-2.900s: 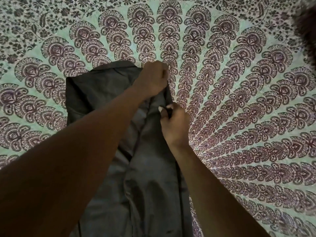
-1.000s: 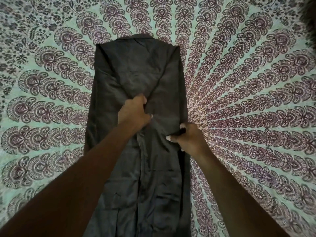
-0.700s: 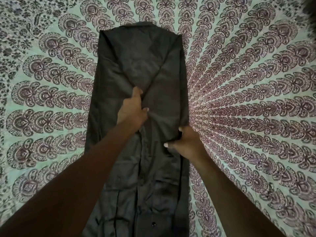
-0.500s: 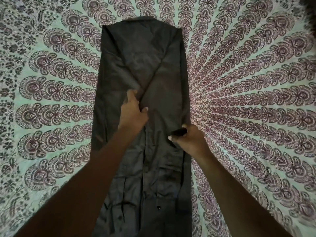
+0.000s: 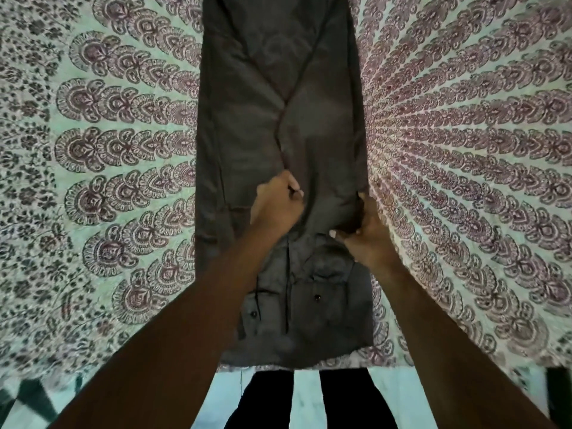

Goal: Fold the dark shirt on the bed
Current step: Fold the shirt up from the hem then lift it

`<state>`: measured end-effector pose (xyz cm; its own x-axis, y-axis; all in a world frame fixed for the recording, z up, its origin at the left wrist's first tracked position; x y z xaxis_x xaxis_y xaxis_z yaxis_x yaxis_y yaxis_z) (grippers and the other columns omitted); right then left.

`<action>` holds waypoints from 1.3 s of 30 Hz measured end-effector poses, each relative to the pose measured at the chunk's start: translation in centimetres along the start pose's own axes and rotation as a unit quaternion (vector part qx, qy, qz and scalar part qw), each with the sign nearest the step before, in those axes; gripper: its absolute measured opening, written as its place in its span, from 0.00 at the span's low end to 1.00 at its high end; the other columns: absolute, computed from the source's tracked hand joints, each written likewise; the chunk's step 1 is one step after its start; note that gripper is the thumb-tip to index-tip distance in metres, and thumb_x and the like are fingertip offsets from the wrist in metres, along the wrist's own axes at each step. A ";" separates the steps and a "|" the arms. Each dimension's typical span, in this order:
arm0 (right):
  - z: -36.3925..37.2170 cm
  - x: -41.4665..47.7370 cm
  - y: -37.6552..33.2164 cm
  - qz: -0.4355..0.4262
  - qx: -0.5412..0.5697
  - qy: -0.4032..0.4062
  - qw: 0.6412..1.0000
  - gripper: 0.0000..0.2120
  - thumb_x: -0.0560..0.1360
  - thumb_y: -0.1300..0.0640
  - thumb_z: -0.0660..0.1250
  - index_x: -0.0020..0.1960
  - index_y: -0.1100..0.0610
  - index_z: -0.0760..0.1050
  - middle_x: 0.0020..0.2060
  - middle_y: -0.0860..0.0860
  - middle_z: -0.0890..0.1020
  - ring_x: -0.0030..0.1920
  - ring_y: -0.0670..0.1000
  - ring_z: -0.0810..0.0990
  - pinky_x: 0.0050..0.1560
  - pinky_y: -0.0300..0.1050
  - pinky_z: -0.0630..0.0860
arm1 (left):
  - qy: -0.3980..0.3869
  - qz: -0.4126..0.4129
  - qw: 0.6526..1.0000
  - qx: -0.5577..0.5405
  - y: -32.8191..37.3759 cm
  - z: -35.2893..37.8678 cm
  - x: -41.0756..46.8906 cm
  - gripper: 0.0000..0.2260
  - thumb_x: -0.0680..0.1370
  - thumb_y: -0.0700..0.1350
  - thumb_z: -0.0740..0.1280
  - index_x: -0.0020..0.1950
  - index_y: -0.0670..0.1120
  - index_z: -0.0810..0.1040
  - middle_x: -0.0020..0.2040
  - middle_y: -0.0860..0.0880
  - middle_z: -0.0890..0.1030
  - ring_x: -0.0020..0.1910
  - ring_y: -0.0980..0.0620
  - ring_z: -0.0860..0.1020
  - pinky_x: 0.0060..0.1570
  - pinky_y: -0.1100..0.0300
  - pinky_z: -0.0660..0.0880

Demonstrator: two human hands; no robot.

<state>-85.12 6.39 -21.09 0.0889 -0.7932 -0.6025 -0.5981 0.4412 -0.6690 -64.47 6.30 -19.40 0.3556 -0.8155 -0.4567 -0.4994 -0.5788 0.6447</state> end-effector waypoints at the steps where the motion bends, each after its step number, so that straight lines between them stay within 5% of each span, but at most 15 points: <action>1: 0.2 -0.5 0.4 0.004 0.012 0.002 1.000 0.52 0.65 0.53 0.82 0.80 0.40 0.55 0.66 0.43 0.78 0.65 0.50 0.80 0.66 0.52 0.78 | -0.012 0.003 1.000 0.005 -0.3 0.1 -0.6 0.03 0.76 0.50 0.70 0.47 0.54 0.77 0.46 0.48 0.83 0.49 0.47 0.82 0.51 0.53 0.81; 7: 0.9 -3.0 2.3 -0.003 0.036 -0.001 0.999 0.48 0.68 0.61 0.79 0.81 0.48 0.58 0.67 0.47 0.79 0.67 0.50 0.79 0.70 0.54 0.76 | -0.022 0.035 0.999 -0.005 -2.3 0.6 -3.9 0.03 0.77 0.44 0.72 0.49 0.52 0.83 0.48 0.52 0.85 0.47 0.53 0.83 0.52 0.55 0.82; 10: 0.6 -4.4 1.9 -0.016 0.068 0.009 0.998 0.40 0.76 0.68 0.74 0.81 0.54 0.59 0.62 0.46 0.80 0.59 0.38 0.80 0.59 0.26 0.74 | 0.019 0.065 0.997 -0.029 -2.4 0.2 -5.1 0.07 0.76 0.41 0.73 0.54 0.49 0.83 0.52 0.53 0.84 0.47 0.55 0.83 0.50 0.60 0.81; 12: 0.3 -5.2 2.0 -0.038 0.082 0.019 0.996 0.38 0.77 0.68 0.72 0.81 0.54 0.59 0.55 0.38 0.79 0.48 0.26 0.78 0.49 0.20 0.72 | 0.023 0.081 0.995 -0.060 -2.1 0.0 -5.9 0.12 0.75 0.38 0.74 0.57 0.48 0.82 0.57 0.53 0.82 0.45 0.56 0.83 0.46 0.68 0.80; 17: 0.4 -6.2 4.0 -0.005 0.081 0.062 0.995 0.47 0.72 0.61 0.79 0.80 0.38 0.56 0.35 0.41 0.79 0.38 0.44 0.79 0.55 0.50 0.82 | -0.024 0.089 0.992 -0.083 -2.4 0.3 -8.8 0.22 0.75 0.35 0.75 0.67 0.49 0.78 0.64 0.54 0.75 0.41 0.65 0.80 0.40 0.76 0.76; 20: 0.7 -7.2 5.1 0.028 0.083 0.048 0.995 0.50 0.70 0.62 0.80 0.76 0.29 0.55 0.39 0.44 0.81 0.42 0.50 0.83 0.53 0.62 0.84 | -0.045 0.092 0.993 -0.051 -3.7 1.2 -10.5 0.16 0.73 0.34 0.76 0.58 0.47 0.83 0.59 0.52 0.77 0.38 0.65 0.78 0.42 0.77 0.75; 25: 1.3 -8.7 6.0 0.045 0.086 0.040 0.994 0.49 0.72 0.68 0.76 0.79 0.35 0.57 0.37 0.52 0.78 0.41 0.53 0.83 0.46 0.67 0.84 | -0.036 0.058 0.998 -0.003 -5.6 1.9 -12.2 0.07 0.73 0.34 0.76 0.48 0.44 0.87 0.44 0.50 0.85 0.39 0.58 0.79 0.45 0.75 0.74; 28: 1.4 -9.1 6.0 0.040 0.078 0.043 0.995 0.46 0.72 0.69 0.76 0.80 0.41 0.60 0.37 0.53 0.76 0.37 0.50 0.80 0.46 0.65 0.84 | -0.015 0.071 0.997 0.000 -6.4 2.1 -12.8 0.09 0.72 0.31 0.74 0.48 0.42 0.85 0.49 0.51 0.78 0.35 0.60 0.76 0.42 0.74 0.73; 32: 1.4 -9.4 5.4 0.005 -0.004 0.057 0.998 0.46 0.68 0.66 0.80 0.79 0.47 0.64 0.34 0.49 0.77 0.35 0.50 0.80 0.50 0.53 0.83 | -0.059 0.141 0.982 0.112 -7.3 2.5 -13.5 0.13 0.72 0.36 0.75 0.55 0.43 0.81 0.59 0.48 0.67 0.50 0.50 0.75 0.52 0.51 0.82; 36: 1.8 -10.1 3.5 -0.044 -0.209 0.119 0.970 0.42 0.67 0.58 0.81 0.77 0.52 0.64 0.56 0.58 0.75 0.58 0.60 0.75 0.59 0.54 0.78 | -0.040 0.204 0.934 0.292 -6.9 1.6 -13.8 0.28 0.72 0.55 0.76 0.70 0.53 0.74 0.75 0.48 0.64 0.68 0.44 0.69 0.60 0.43 0.76; 39: 3.0 -9.5 1.9 -0.203 -0.370 0.107 0.900 0.33 0.73 0.53 0.75 0.74 0.53 0.68 0.70 0.60 0.68 0.68 0.63 0.68 0.65 0.61 0.75 | -0.064 0.234 0.909 0.339 -7.8 1.1 -12.8 0.40 0.70 0.67 0.72 0.78 0.55 0.67 0.83 0.53 0.57 0.78 0.45 0.62 0.64 0.38 0.69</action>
<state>-84.69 16.06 -17.97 0.3113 -0.9236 -0.2237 -0.9248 -0.2403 -0.2948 -65.99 21.20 -19.23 -0.0943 -0.9408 -0.3257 -0.9596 -0.0012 0.2813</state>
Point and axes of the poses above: each hand's wrist, its own x-axis towards the middle knuckle, its own z-axis out of the palm, y = z × x, the point moved 3 cm from there along x, towards the middle knuckle
